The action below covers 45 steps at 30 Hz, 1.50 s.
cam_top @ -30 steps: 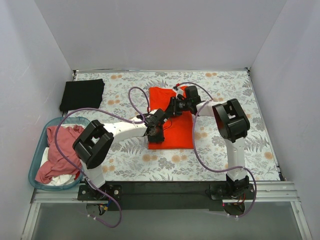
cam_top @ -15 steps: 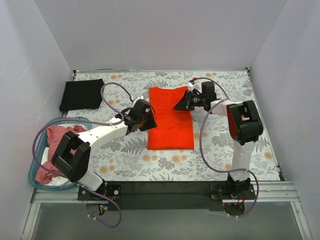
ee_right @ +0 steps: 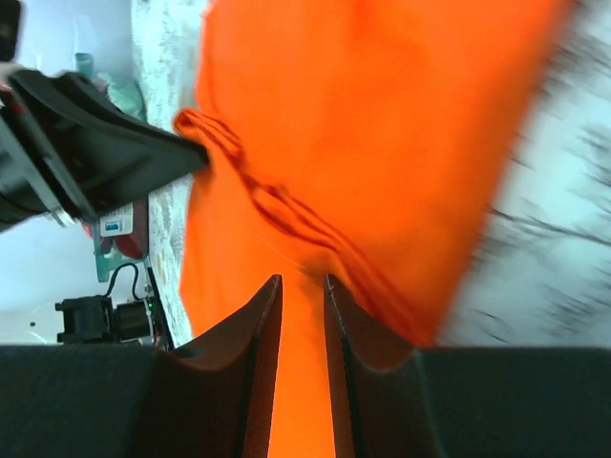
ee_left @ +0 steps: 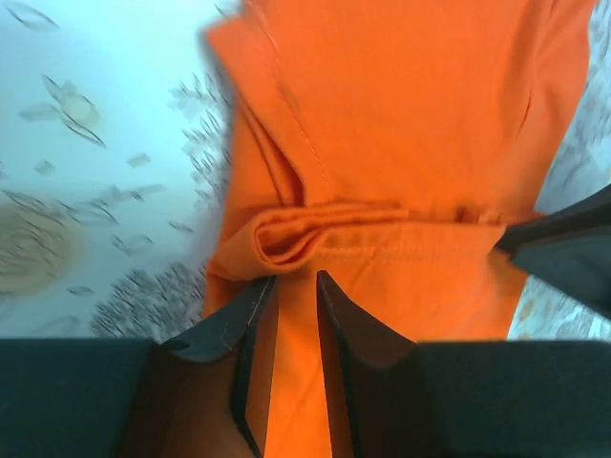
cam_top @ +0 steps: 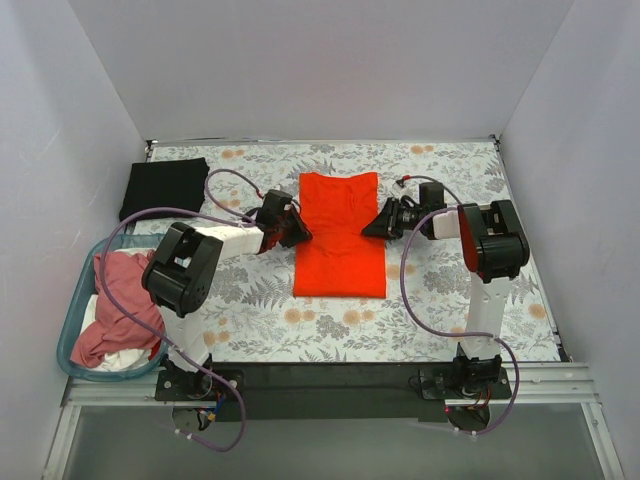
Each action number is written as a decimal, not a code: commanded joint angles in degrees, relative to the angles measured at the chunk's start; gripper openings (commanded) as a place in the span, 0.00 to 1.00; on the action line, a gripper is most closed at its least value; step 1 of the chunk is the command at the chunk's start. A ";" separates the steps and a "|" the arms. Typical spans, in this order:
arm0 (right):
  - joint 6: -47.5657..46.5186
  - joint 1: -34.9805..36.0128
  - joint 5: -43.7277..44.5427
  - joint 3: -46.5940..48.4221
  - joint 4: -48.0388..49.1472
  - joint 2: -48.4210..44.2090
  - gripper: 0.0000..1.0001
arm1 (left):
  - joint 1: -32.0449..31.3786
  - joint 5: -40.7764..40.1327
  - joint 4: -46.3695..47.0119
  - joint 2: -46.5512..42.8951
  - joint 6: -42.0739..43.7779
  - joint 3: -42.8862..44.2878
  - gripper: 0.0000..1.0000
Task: Fold and stack the t-shirts
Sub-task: Fold the tshirt
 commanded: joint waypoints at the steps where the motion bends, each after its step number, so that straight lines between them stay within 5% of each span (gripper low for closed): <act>1: 0.05 -2.42 -1.30 -1.31 3.09 2.55 0.31 | 3.06 -0.31 4.01 0.91 -1.23 -1.23 0.21; 8: 1.37 -3.21 -3.84 -5.34 3.27 -6.13 0.31 | 3.68 2.24 2.00 -9.52 -0.09 -4.92 0.38; 16: 2.95 3.19 -6.65 -20.88 3.27 -23.63 0.35 | 0.26 8.99 -8.02 -24.92 -0.87 -12.74 0.56; 25: 1.11 6.89 -5.68 -32.07 3.09 -21.98 0.36 | -3.26 16.66 -9.00 -24.50 -8.87 -23.64 0.54; 33: 1.64 2.07 -1.56 -36.38 2.39 -18.36 0.36 | -3.00 8.06 -14.88 -26.95 -12.04 -24.53 0.48; 38: -1.78 1.53 -0.16 -35.68 -6.03 -25.89 0.36 | -2.73 4.45 -20.77 -31.69 -10.64 -22.68 0.48; 42: -13.09 1.62 7.74 -29.98 -25.43 -36.45 0.36 | -2.82 -1.52 -26.39 -37.58 -6.43 -19.61 0.58; 45: -17.07 1.62 17.22 -24.35 -36.70 -44.54 0.37 | -2.91 -8.02 -31.13 -40.83 -1.69 -16.46 0.84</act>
